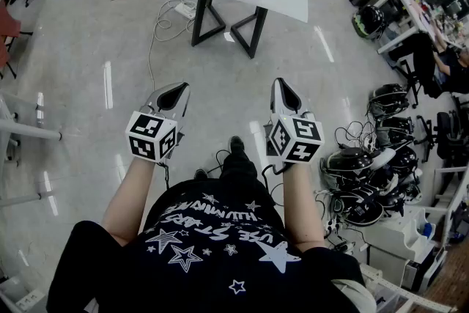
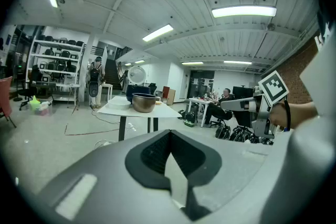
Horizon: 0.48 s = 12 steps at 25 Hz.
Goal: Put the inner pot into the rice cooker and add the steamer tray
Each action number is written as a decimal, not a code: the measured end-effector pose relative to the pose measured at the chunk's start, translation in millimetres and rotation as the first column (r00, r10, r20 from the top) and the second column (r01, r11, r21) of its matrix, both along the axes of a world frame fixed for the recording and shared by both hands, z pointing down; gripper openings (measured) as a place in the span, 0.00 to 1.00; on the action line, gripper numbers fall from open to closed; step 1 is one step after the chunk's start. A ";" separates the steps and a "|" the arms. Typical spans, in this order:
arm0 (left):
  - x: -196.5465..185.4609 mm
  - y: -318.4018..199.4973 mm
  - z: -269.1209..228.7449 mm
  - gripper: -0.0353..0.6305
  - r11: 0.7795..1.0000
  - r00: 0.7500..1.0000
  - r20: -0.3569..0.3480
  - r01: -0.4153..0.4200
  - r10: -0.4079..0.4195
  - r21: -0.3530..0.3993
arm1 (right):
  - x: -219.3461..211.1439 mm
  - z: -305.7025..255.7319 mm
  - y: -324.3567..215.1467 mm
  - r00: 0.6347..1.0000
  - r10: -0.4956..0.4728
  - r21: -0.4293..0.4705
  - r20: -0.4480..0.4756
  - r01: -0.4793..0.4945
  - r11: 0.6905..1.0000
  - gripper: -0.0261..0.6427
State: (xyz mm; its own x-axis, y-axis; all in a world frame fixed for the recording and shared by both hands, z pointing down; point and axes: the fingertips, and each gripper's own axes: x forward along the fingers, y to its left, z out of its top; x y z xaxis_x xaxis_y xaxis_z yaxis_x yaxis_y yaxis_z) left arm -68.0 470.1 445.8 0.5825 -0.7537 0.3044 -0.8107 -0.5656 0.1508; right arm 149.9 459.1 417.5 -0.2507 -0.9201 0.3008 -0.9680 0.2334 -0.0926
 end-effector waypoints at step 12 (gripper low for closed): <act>-25.3 15.4 22.0 0.06 0.998 1.000 -0.005 0.027 -0.028 -0.060 | -16.8 17.0 7.1 1.000 -0.023 -0.048 -0.019 0.022 0.999 0.08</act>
State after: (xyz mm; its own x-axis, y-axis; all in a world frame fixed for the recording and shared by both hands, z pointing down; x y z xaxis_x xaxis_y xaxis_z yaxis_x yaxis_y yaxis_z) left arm -93.3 485.5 467.8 0.5637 -0.7499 0.3463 -0.8249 -0.5329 0.1887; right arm 133.1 466.2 434.4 -0.2645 -0.8988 0.3495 -0.9643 0.2506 -0.0853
